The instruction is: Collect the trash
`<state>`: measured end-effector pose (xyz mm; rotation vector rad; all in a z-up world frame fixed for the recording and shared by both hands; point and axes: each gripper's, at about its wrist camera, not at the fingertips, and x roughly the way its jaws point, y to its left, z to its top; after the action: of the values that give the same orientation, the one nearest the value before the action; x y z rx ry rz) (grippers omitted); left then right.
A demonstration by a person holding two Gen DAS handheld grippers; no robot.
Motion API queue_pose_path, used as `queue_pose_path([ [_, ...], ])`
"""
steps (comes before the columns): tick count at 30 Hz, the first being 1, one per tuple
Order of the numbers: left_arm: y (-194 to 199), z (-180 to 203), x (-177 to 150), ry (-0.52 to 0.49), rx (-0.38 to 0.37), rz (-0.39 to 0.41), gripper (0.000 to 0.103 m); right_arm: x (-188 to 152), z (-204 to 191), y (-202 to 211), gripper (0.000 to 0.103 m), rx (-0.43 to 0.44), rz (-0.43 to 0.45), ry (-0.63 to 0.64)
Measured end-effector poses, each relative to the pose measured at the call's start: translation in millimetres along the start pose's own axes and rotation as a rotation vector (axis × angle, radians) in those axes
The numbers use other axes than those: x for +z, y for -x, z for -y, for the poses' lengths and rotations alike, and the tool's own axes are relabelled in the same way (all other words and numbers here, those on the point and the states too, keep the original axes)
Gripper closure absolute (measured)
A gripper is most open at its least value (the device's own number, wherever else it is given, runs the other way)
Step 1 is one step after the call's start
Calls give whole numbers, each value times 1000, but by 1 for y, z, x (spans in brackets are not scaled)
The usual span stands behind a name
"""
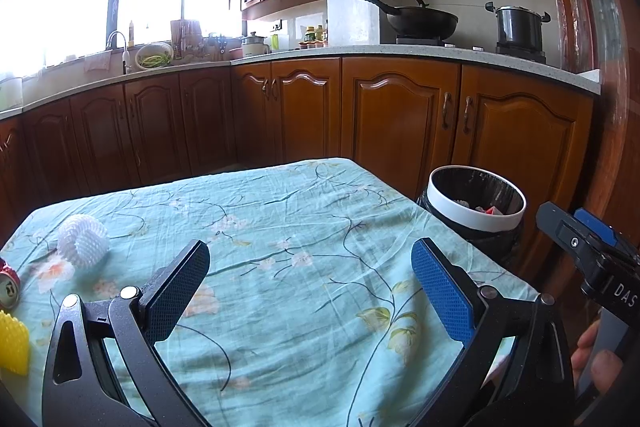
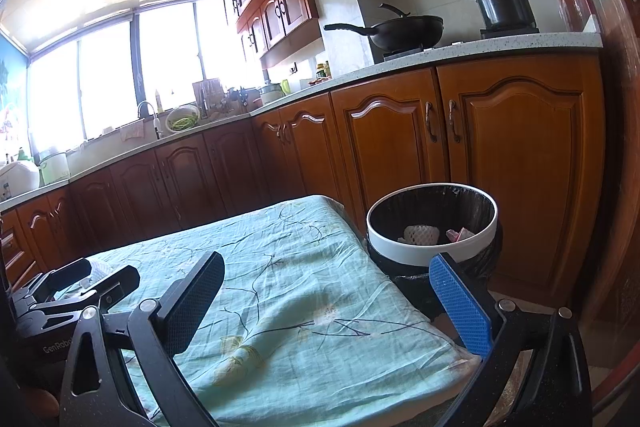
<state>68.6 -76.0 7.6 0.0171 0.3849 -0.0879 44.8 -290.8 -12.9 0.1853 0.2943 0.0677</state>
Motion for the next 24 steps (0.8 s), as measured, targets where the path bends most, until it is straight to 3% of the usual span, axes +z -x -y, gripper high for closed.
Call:
queue_pose_path([
  [24, -1, 0, -1, 0, 1, -3, 0, 3, -6, 0, 0, 15, -5, -4],
])
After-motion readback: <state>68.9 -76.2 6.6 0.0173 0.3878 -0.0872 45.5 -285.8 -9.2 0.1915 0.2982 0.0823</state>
